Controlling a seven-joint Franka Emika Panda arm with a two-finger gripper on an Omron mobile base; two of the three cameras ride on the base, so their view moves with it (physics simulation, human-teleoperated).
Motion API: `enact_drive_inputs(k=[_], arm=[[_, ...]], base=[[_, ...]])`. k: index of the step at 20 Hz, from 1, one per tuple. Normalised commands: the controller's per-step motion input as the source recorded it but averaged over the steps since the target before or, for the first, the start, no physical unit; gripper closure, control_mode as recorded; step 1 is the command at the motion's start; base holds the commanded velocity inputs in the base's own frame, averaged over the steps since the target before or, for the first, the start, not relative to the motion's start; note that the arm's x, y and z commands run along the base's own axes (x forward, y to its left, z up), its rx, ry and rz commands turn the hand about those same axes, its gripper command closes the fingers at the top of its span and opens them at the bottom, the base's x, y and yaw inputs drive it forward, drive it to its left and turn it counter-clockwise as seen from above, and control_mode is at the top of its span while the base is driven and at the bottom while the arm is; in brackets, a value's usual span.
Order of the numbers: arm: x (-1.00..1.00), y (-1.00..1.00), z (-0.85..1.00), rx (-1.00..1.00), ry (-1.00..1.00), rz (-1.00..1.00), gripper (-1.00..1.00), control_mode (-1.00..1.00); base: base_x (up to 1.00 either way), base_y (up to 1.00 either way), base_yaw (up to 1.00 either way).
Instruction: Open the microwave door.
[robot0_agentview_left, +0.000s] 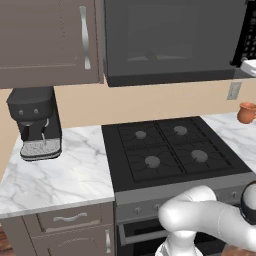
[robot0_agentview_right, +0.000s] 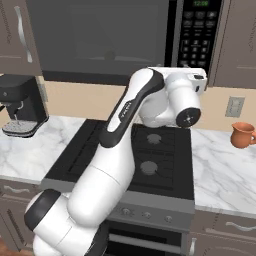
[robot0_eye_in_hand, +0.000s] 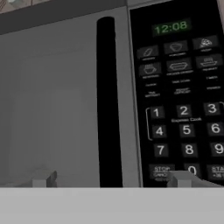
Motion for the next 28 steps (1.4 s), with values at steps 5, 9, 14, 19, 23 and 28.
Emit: enact_drive_inputs(k=[5,9,14,19,23,28], arm=[[0.44,-0.23,0.02,0.0,0.02,0.02,-1.0,-1.0],[0.27,-0.13,0.0,0.0,0.1,0.05,-1.0,-1.0],[0.27,0.02,0.02,0.0,0.08,0.0,-1.0,-1.0],[-0.06,0.33,0.01,-0.05,-0.06,0.0,-1.0,-1.0],[0.11,0.0,0.0,0.0,0.0,0.0,-1.0,-1.0],[0.37,0.0,0.0,0.0,0.04,0.0,-1.0,-1.0]], base=[[0.0,0.0,0.0],[0.0,0.0,0.0],[0.0,0.0,0.0],[0.0,0.0,0.0],[0.0,0.0,0.0],[0.0,0.0,0.0]])
